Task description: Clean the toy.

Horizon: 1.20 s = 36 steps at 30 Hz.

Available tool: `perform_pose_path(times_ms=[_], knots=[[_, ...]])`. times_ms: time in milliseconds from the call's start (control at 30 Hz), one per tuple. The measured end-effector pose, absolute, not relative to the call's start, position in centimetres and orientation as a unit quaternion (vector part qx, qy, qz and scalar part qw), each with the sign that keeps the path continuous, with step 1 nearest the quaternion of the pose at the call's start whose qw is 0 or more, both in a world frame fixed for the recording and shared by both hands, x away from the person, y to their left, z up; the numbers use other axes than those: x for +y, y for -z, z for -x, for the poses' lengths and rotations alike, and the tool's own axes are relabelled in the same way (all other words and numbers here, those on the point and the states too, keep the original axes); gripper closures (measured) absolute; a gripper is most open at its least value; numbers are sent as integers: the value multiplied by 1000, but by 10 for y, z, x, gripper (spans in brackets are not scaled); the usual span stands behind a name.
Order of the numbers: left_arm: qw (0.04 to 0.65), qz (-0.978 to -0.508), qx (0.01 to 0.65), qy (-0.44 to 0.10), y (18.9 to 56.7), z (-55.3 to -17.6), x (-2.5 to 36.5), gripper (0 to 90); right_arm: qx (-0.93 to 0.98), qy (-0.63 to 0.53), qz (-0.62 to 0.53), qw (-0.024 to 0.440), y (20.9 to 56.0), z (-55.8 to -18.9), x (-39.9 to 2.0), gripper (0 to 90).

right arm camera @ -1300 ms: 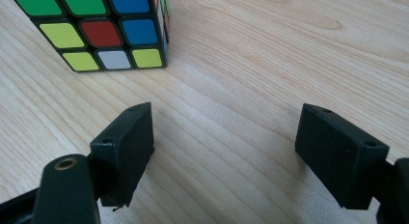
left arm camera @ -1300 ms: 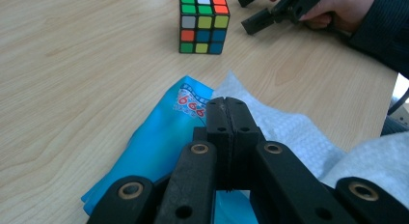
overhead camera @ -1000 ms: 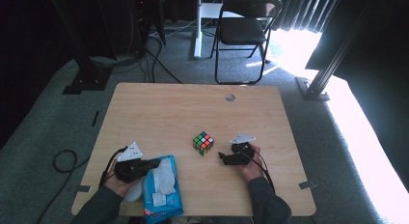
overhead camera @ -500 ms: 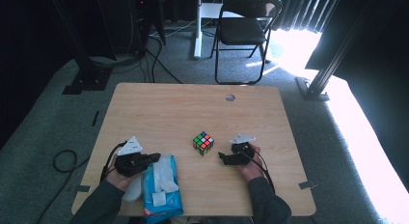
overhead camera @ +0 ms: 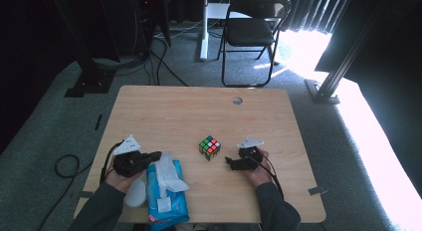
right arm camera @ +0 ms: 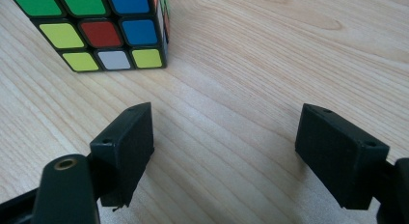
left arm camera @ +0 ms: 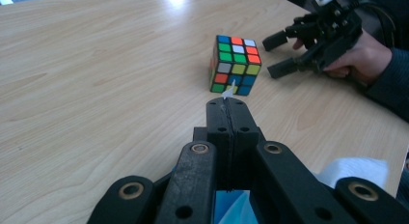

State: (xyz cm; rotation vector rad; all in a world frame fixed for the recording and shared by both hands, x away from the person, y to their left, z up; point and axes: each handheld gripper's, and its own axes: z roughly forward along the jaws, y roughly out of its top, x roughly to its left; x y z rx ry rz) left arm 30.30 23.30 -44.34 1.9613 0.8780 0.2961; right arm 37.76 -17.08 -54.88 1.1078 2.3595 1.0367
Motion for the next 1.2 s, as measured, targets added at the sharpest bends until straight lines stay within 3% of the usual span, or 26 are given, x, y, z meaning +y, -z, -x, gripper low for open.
perform_pose_path(times_ms=[900, 1200], knots=[[499, -760, 382, -166, 401, -340, 254, 899, 830, -364, -389, 167, 549, -378, -171, 210], [477, -788, 363, -140, 421, -329, 237, 895, 829, -364, -390, 167, 549, -378, -171, 210]])
